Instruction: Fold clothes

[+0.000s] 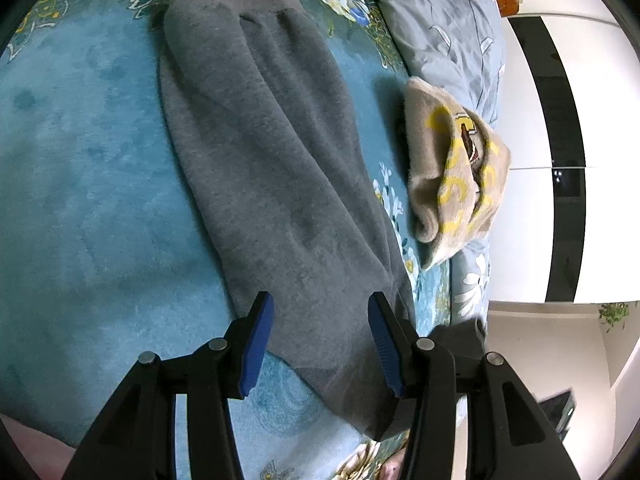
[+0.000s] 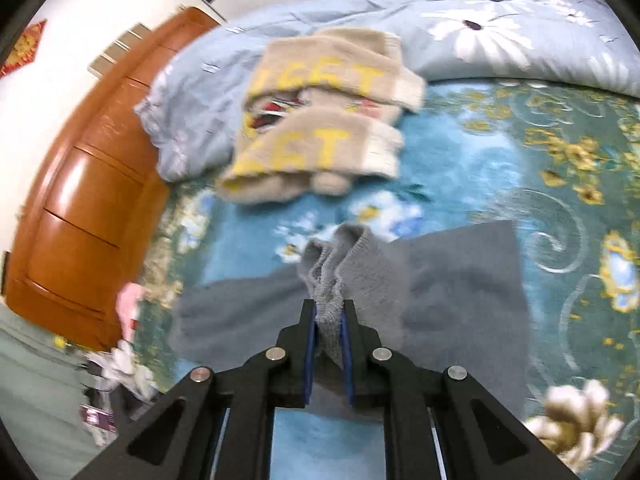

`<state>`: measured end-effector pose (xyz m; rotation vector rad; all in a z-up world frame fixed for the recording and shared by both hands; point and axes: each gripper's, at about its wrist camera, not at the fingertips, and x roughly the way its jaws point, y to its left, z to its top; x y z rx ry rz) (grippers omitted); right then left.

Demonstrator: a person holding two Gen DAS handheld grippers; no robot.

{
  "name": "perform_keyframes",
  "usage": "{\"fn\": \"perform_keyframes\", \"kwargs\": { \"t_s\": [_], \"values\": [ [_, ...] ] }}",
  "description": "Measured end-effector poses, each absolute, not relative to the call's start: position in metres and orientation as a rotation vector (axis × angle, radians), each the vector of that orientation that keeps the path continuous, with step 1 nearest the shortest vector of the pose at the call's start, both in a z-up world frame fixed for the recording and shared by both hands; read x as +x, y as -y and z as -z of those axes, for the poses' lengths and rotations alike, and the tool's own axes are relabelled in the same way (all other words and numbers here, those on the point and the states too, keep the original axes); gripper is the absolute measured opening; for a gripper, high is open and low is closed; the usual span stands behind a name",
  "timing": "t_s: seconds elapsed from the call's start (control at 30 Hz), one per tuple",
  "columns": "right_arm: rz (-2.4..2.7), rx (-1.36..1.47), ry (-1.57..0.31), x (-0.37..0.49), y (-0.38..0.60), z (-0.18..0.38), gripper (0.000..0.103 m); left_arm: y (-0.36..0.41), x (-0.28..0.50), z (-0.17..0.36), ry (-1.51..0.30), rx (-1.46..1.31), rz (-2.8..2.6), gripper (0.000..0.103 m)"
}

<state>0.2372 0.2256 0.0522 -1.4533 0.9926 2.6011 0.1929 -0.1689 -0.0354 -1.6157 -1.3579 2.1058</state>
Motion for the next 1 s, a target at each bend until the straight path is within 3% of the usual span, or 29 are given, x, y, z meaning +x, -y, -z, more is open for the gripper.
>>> {"fn": "perform_keyframes", "kwargs": {
  "t_s": [0.1, 0.3, 0.4, 0.47, 0.63, 0.8, 1.0],
  "values": [
    [-2.627, -1.545, -0.888, 0.223, -0.187, -0.042, 0.012, 0.172, 0.196, 0.035, 1.365, -1.616, -2.121, 0.050],
    [-2.493, -1.789, -0.791, 0.191, -0.134, 0.045, 0.013, 0.177, 0.195, 0.039, 1.398, -1.625, -2.134, 0.050],
    [-2.474, -1.878, -0.758, 0.188, -0.122, 0.063, 0.018, 0.175, 0.192, 0.042, 1.382, -1.637, -2.133, 0.050],
    [-2.528, -1.904, -0.780, 0.188, -0.126, 0.053, 0.025, 0.170, 0.190, 0.043, 1.360, -1.648, -2.123, 0.050],
    [-2.630, -1.774, -0.892, 0.200, -0.178, 0.013, 0.027, 0.144, 0.182, 0.030, 1.217, -1.584, -2.082, 0.050],
    [-2.556, -1.577, -0.964, 0.235, -0.257, -0.003, 0.031, 0.073, 0.163, 0.013, 1.046, -1.475, -1.927, 0.062],
    [-2.477, -1.697, -0.987, 0.252, -0.271, 0.016, 0.031, 0.039, 0.154, 0.057, 1.035, -1.674, -1.874, 0.061]
  ]
}}
